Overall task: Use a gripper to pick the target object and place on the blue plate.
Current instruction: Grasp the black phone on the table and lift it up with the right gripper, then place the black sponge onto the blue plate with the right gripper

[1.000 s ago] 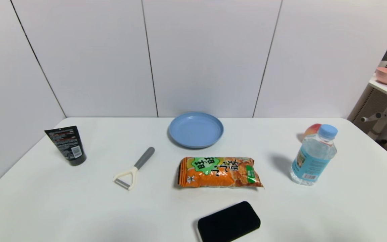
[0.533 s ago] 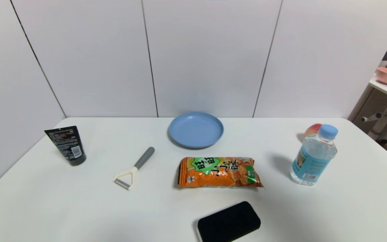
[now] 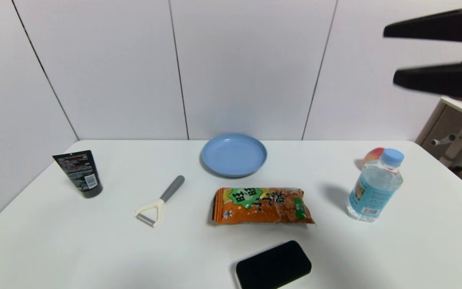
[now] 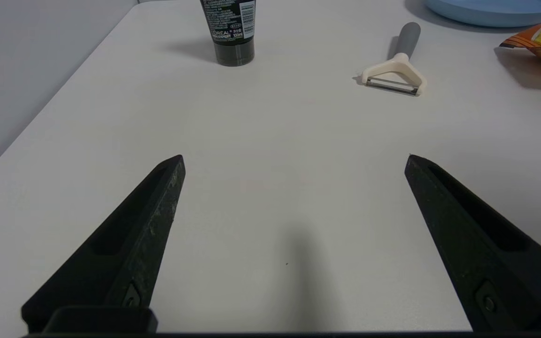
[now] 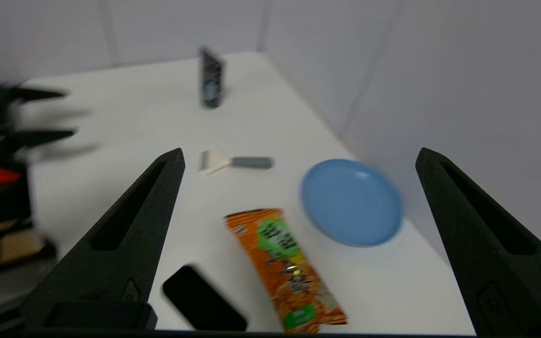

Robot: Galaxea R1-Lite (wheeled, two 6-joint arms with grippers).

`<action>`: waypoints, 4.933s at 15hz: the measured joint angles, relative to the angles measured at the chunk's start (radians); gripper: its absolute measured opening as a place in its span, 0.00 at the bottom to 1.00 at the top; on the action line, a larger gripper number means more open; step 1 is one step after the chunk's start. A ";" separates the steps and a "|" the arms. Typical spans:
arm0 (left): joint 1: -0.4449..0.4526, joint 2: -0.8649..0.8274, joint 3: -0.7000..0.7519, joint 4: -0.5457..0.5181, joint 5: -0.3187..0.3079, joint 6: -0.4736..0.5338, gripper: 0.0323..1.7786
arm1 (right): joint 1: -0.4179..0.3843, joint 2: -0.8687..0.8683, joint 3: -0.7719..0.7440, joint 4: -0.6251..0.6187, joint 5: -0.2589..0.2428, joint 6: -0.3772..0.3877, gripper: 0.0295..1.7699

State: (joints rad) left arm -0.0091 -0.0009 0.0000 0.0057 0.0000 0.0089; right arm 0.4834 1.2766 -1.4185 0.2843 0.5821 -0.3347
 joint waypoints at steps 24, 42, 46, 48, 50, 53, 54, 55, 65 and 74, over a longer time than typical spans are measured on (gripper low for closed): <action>0.000 0.000 0.000 0.000 0.000 0.000 0.95 | 0.083 0.599 0.176 0.328 0.085 -0.972 0.96; 0.000 0.000 0.000 0.000 0.000 0.000 0.95 | 0.096 0.694 0.189 0.278 0.042 -0.966 0.75; 0.000 0.000 0.000 0.000 0.000 0.000 0.95 | 0.092 0.693 0.188 0.277 0.042 -0.966 0.54; 0.000 0.000 0.000 0.000 0.000 0.000 0.95 | 0.091 0.690 0.188 0.278 0.044 -0.965 0.54; 0.000 0.000 0.000 0.000 0.000 0.000 0.95 | 0.091 0.681 0.174 0.279 0.050 -0.960 0.54; 0.000 0.000 0.000 0.000 0.000 0.000 0.95 | 0.086 0.659 0.099 0.281 0.070 -0.911 0.54; 0.000 0.000 0.000 0.000 0.000 0.000 0.95 | 0.086 0.653 0.051 0.281 0.080 -0.869 0.54; 0.000 0.000 0.000 0.000 0.000 0.000 0.95 | 0.085 0.651 -0.004 0.280 0.084 -0.822 0.54; 0.000 0.000 0.000 0.000 0.000 0.000 0.95 | 0.045 0.938 -0.526 0.079 -0.176 -0.607 0.53; 0.000 0.000 0.000 0.000 0.000 0.000 0.95 | -0.003 1.105 -0.530 -0.056 -0.334 -0.553 0.59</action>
State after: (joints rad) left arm -0.0091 -0.0009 0.0000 0.0057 0.0000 0.0091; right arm 0.4804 2.3813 -1.9483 0.2279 0.2477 -0.8881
